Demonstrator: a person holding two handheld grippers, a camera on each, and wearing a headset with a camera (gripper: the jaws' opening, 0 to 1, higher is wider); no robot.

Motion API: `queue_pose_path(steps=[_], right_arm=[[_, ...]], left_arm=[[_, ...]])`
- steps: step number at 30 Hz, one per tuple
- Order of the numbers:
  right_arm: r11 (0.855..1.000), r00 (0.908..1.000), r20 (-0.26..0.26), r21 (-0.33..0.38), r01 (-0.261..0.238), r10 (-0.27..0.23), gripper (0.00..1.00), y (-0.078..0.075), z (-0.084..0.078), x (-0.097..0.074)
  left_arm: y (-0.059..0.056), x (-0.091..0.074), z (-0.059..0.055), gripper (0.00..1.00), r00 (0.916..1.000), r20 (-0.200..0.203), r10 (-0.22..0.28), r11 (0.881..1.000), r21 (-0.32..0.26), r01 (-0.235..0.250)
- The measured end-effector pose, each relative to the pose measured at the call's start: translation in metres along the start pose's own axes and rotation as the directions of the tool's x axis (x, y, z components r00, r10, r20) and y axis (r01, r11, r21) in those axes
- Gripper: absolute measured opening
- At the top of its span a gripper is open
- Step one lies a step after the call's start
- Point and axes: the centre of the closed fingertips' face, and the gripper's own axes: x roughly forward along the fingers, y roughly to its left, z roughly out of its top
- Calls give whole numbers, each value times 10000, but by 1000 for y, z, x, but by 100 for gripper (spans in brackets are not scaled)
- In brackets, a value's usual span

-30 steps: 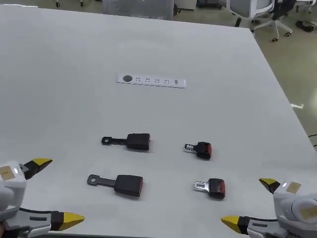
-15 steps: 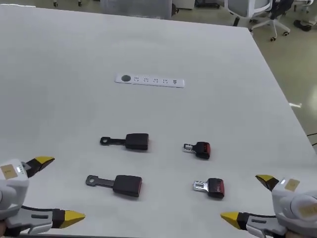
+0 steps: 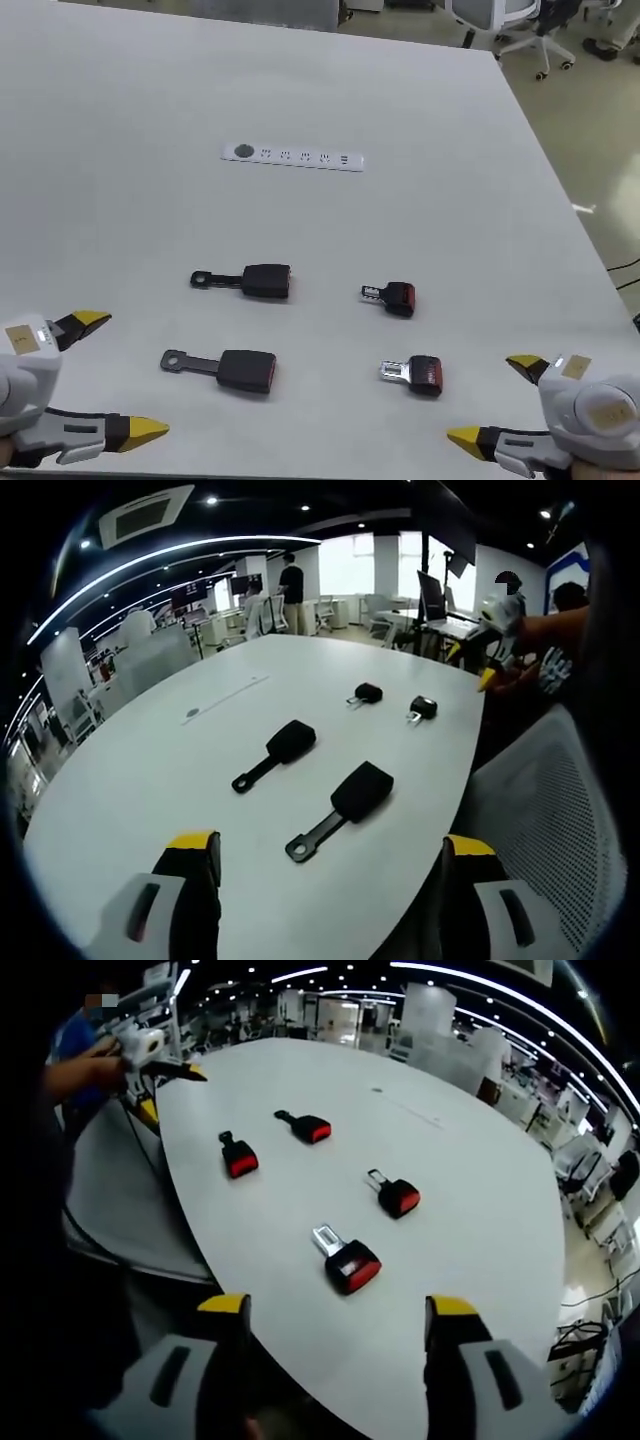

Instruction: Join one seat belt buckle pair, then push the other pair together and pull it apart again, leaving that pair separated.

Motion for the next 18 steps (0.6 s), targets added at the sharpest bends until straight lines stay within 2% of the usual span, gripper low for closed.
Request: queue_pose_path(steps=[2, 5, 14, 18], right_arm=[[9994, 10000, -61, -340, 8, -10, 71, 1, -1, 3], [9997, 9998, 183, -237, 94, -89, 71, 0, 2, 4], [9989, 9988, 365, -313, 352, -341, 72, -7, 7, 0], [9985, 9990, 341, -437, 319, -304, 71, -10, 7, 0]], left_arm=[[1, 1, 0, 90, 9999, -97, -34, 10000, 85, 35], [2, 1, 3, 89, 9999, -98, -30, 9998, 191, 31], [5, 1, 2, 88, 9997, -231, 126, 9993, 353, -118], [1, 3, 1, 87, 9995, -308, -15, 9990, 443, 29]])
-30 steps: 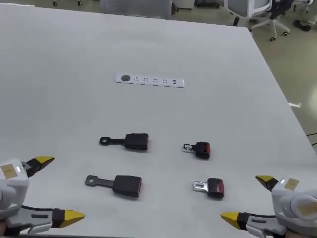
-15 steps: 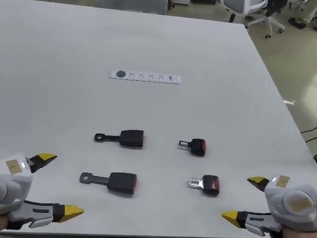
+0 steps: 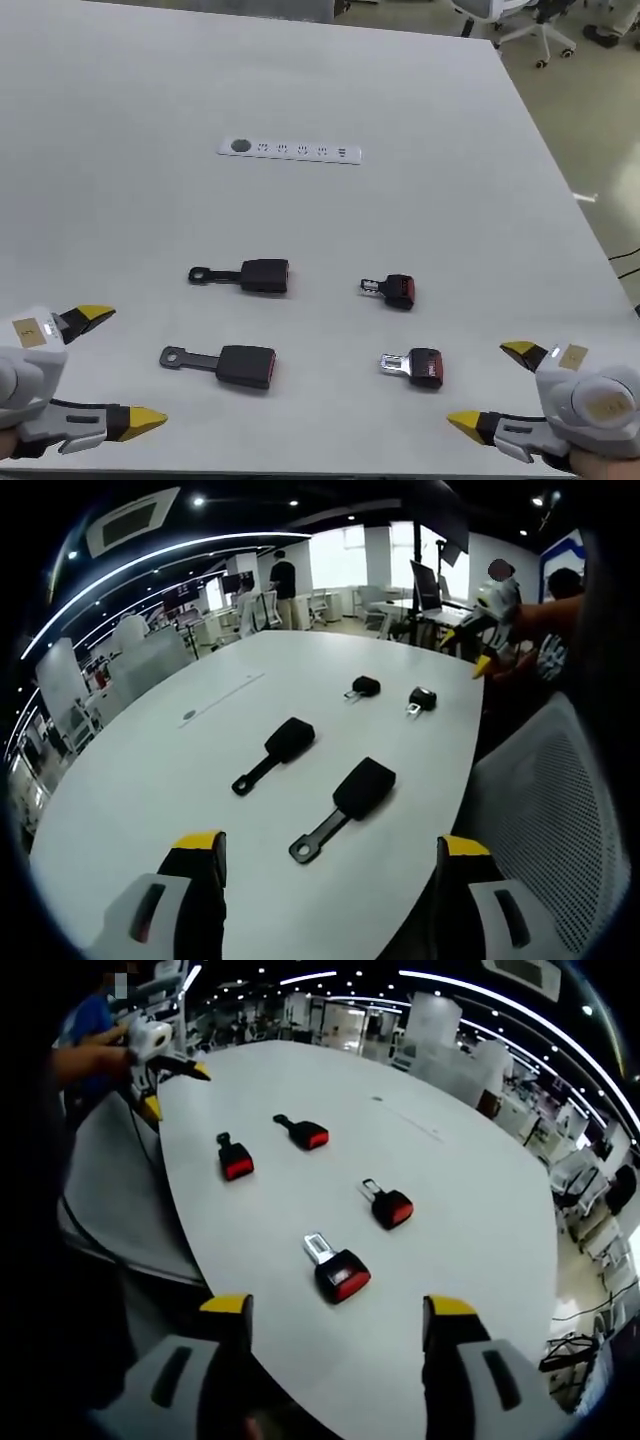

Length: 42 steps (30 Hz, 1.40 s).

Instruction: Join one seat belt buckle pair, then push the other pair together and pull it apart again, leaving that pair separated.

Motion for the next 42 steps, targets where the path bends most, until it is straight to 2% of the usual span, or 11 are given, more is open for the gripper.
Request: queue_pose_path(steps=[4, 7, 10, 13, 17, 19, 24, 26, 27, 35, 42], right_arm=[[9983, 9989, -345, -487, -318, 302, 67, 1, -7, 6], [9925, 9968, -595, -1062, -599, 538, 63, 6, -9, 13], [9872, 9960, -662, -1436, -691, 600, 62, 8, -7, 17], [9783, 9942, -747, -1869, -899, 771, 61, 11, -5, 26], [9610, 9904, -975, -2493, -1199, 982, 59, 11, -4, 37], [9544, 9885, -1069, -2679, -1319, 1066, 57, 10, -4, 42], [9184, 9799, -1472, -3529, -1789, 1344, 52, 8, -7, 53], [9145, 9782, -1507, -3580, -1884, 1426, 50, 6, -6, 55], [9109, 9771, -1528, -3638, -1950, 1481, 49, 6, -6, 56], [8820, 9630, -1860, -3962, -2552, 1951, 43, 11, -10, 68], [8884, 9544, -1889, -3590, -2861, 2310, 44, 5, -7, 82]], left_arm=[[-7, 7, 0, 82, 9996, -30, -287, 9991, 305, 288], [-10, 17, -3, 79, 9986, -313, -435, 9971, 615, 454], [-7, 25, -3, 64, 9978, -554, -377, 9954, 858, 424], [-11, 33, -1, 65, 9956, -625, -703, 9909, 1104, 769], [-22, 47, 1, 65, 9885, -891, -1224, 9761, 1694, 1362], [-30, 55, 2, 65, 9800, -1120, -1647, 9580, 2184, 1860], [-30, 74, -5, 64, 9700, -1464, -1940, 9398, 2558, 2266], [-31, 79, -11, 60, 9585, -1972, -2058, 9140, 3114, 2603], [-31, 81, -10, 59, 9581, -1972, -2076, 9099, 3206, 2631], [-32, 91, -7, 59, 9547, -1967, -2233, 9059, 3198, 2778], [-32, 100, -6, 49, 9437, -2270, -2407, 8869, 3436, 3089]])
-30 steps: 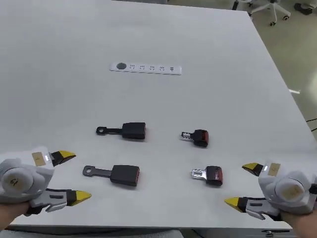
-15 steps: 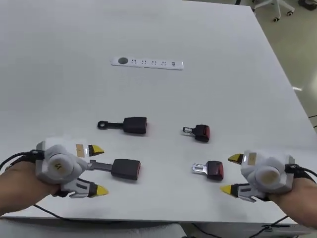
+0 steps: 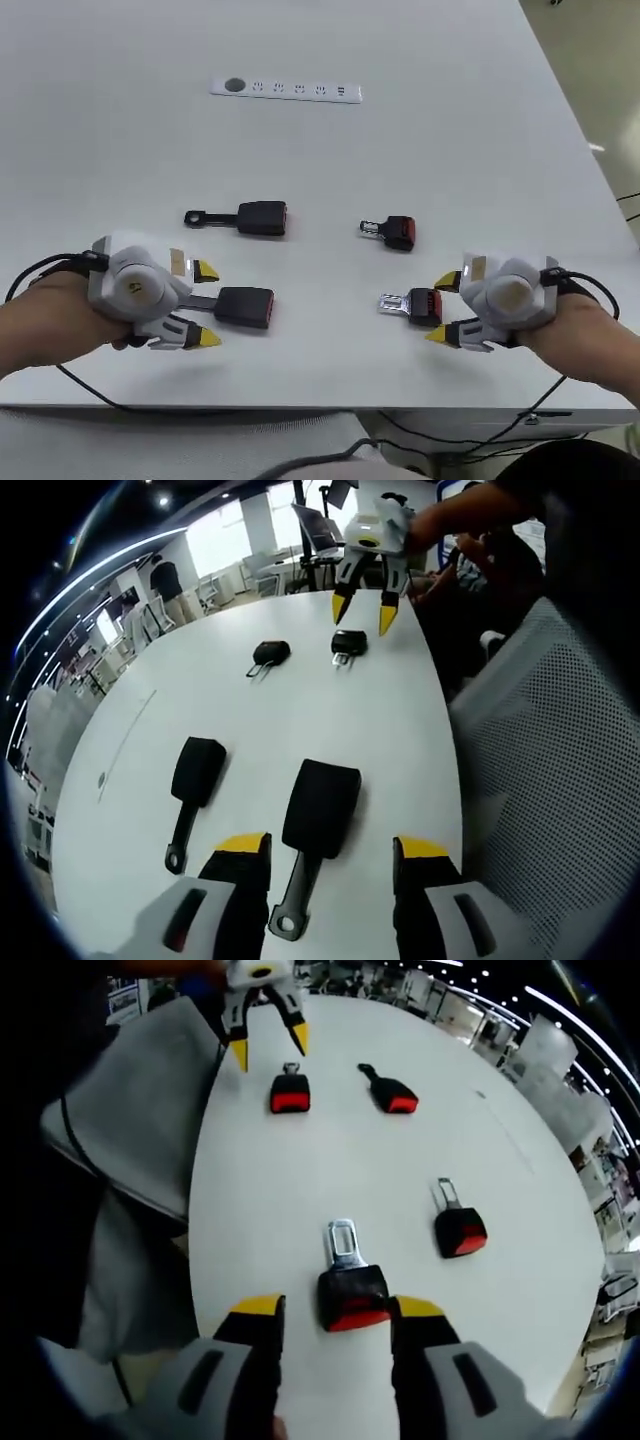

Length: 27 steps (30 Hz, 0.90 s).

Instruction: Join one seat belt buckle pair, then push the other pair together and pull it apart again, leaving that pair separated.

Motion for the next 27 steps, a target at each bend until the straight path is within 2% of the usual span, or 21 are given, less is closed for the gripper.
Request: queue_pose_path(steps=[3, 6, 8, 13, 17, 21, 23, 27], right_arm=[[9998, 9998, -77, 12, -193, 193, 44, -4, -1, 3], [9989, 9988, -368, -307, -347, 336, 44, -9, -6, 6], [9987, 9982, -375, -150, -483, 478, 43, -11, -8, 7], [9976, 9962, -564, -139, -675, 666, 43, -12, -12, 9], [9956, 9938, -726, -345, -866, 840, 42, -9, -13, 14], [9932, 9907, -900, -458, -1066, 1022, 39, -8, -15, 21], [9927, 9896, -901, -346, -1153, 1118, 39, -8, -14, 22], [9911, 9874, -977, -353, -1285, 1245, 36, -10, -15, 23]], left_arm=[[3, 5, 1, 49, 9999, -108, -83, 9998, 177, 85], [4, 9, 0, 48, 9996, -180, -218, 9992, 316, 224], [6, 13, -1, 47, 9991, -268, -328, 9988, 366, 338], [10, 18, -1, 45, 9984, -291, -477, 9988, 95, 480], [11, 22, -1, 44, 9975, -372, -600, 9980, 172, 607], [12, 24, 1, 37, 9974, -348, -627, 9971, 400, 641], [12, 24, 2, 33, 9974, -374, -619, 9972, 399, 634], [6, 26, 2, 32, 9966, -433, -706, 9966, 391, 724]])
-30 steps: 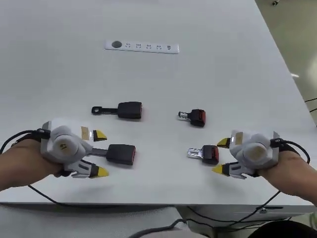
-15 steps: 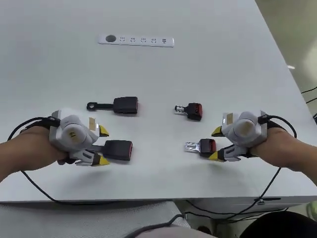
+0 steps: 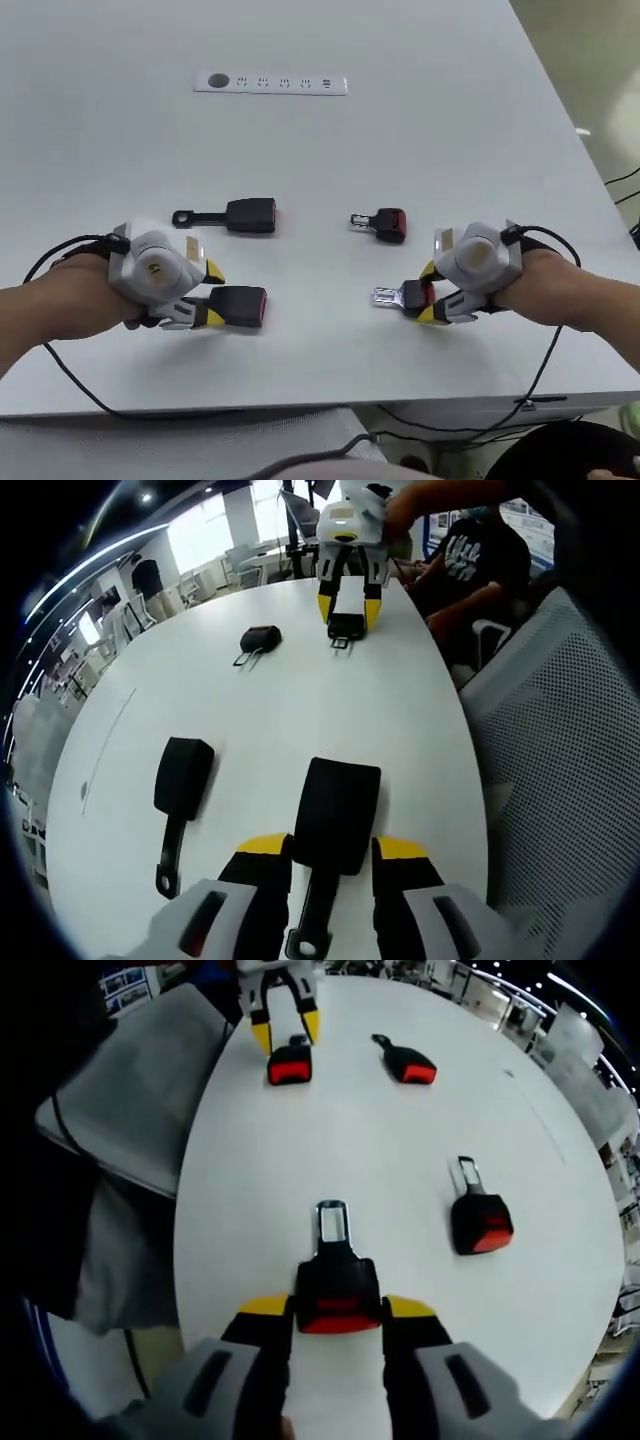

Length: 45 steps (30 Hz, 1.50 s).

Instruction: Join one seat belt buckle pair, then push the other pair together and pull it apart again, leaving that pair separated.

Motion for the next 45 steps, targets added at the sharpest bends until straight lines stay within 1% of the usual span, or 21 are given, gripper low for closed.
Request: queue_pose_path(steps=[1, 2, 3, 4, 5, 7, 9, 11, 13, 15, 18, 21, 23, 26, 29, 33, 36, 39, 41, 43, 45], right_arm=[[10000, 10000, -43, -35, -43, 43, 36, 0, -1, 0], [9999, 9999, -69, -50, -90, 90, 36, 0, 0, 1], [9999, 9999, -121, -81, -115, 114, 35, 0, -1, 1], [9999, 9998, -129, -111, -127, 125, 34, 0, 0, 1], [9996, 9997, -170, -203, -197, 194, 34, 0, 0, 1], [9990, 9994, -227, -361, -267, 259, 33, 0, -1, 2], [9988, 9991, -262, -366, -340, 331, 33, 0, -1, 3], [9984, 9988, -297, -399, -405, 394, 33, 0, -1, 3], [9982, 9986, -314, -419, -434, 422, 33, 0, -1, 4], [9980, 9985, -324, -449, -455, 441, 33, 0, -1, 4], [9976, 9983, -350, -510, -473, 455, 33, 0, -2, 5], [9966, 9981, -415, -662, -480, 453, 33, 1, -1, 5], [9958, 9978, -491, -782, -478, 440, 33, 2, -1, 6], [9955, 9975, -565, -823, -478, 433, 33, 1, -1, 7], [9962, 9975, -574, -750, -444, 402, 34, 1, -1, 7], [9965, 9968, -693, -701, -454, 405, 34, 1, -1, 7], [9962, 9969, -693, -766, -422, 369, 34, 4, 3, 8], [9963, 9980, -567, -785, -338, 294, 34, 6, 10, 8], [9955, 9985, -482, -893, -312, 269, 34, 11, 17, 10], [9944, 9985, -428, -985, -392, 351, 34, 18, 23, 14], [9945, 9989, -222, -954, -443, 423, 34, 23, 33, 18]], left_arm=[[4, 2, -5, 32, 9994, -271, 197, 9989, 440, -185], [5, 3, -10, 31, 9980, -543, 321, 9970, 720, -282], [2, 6, -12, 31, 9977, -587, 330, 9975, 640, -292], [2, 8, -11, 31, 9981, -484, 372, 9966, 748, -335], [5, 10, -16, 31, 9979, -495, 416, 9968, 701, -381], [6, 9, -17, 31, 9973, -481, 549, 9957, 767, -511], [5, 9, -16, 31, 9980, -379, 510, 9965, 688, -483], [6, 8, -17, 30, 9983, -294, 508, 9961, 744, -485], [6, 9, -16, 30, 9986, -223, 469, 9970, 633, -454], [4, 10, -15, 30, 9987, -183, 466, 9972, 595, -454], [4, 10, -15, 29, 9989, -156, 433, 9971, 630, -422], [4, 10, -15, 29, 9992, -251, 326, 9971, 690, -308], [4, 10, -15, 29, 9990, -356, 256, 9961, 852, -225], [3, 10, -15, 29, 9990, -403, 172, 9965, 830, -138], [2, 10, -15, 29, 9989, -450, 163, 9968, 792, -127], [2, 9, -15, 29, 9986, -455, 283, 9974, 673, -252], [3, 9, -15, 29, 9985, -413, 352, 9976, 611, -327], [4, 10, -17, 29, 9982, -475, 362, 9973, 652, -330], [5, 10, -17, 29, 9979, -541, 349, 9973, 669, -313], [4, 11, -17, 29, 9978, -574, 344, 9973, 666, -306], [4, 11, -17, 29, 9975, -624, 344, 9974, 656, -303]])
